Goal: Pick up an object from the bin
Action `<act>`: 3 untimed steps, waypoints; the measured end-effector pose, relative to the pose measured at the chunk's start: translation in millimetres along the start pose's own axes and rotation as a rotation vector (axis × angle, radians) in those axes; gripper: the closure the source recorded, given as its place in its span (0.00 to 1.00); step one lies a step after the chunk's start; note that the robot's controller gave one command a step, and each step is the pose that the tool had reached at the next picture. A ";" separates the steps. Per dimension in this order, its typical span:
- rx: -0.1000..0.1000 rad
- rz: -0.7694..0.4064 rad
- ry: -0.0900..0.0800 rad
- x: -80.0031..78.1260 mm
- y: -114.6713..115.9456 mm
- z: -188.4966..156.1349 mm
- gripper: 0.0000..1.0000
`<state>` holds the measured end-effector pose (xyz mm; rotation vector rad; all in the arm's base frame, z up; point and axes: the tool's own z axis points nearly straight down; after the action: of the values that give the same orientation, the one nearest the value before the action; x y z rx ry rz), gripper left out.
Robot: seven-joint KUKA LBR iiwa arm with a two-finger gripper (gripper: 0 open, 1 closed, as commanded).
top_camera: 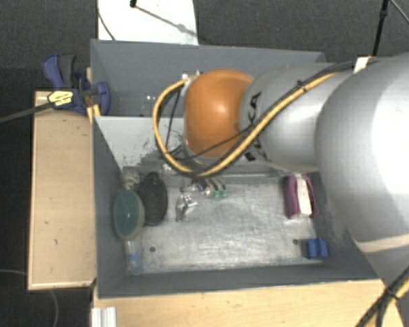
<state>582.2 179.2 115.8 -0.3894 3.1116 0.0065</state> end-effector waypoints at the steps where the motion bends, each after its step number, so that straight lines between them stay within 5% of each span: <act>1: 0.028 -0.054 0.016 -24.2 48.6 23.9 0.00; 2: 0.026 -0.050 0.015 -24.0 47.2 23.8 1.00; 3: 0.001 0.023 -0.007 -21.9 62.5 -103.1 1.00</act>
Offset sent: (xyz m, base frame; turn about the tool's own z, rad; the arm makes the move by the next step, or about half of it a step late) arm 0.0067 0.0650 -0.0274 -0.0567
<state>587.5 244.7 219.3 -0.3529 3.1089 0.0069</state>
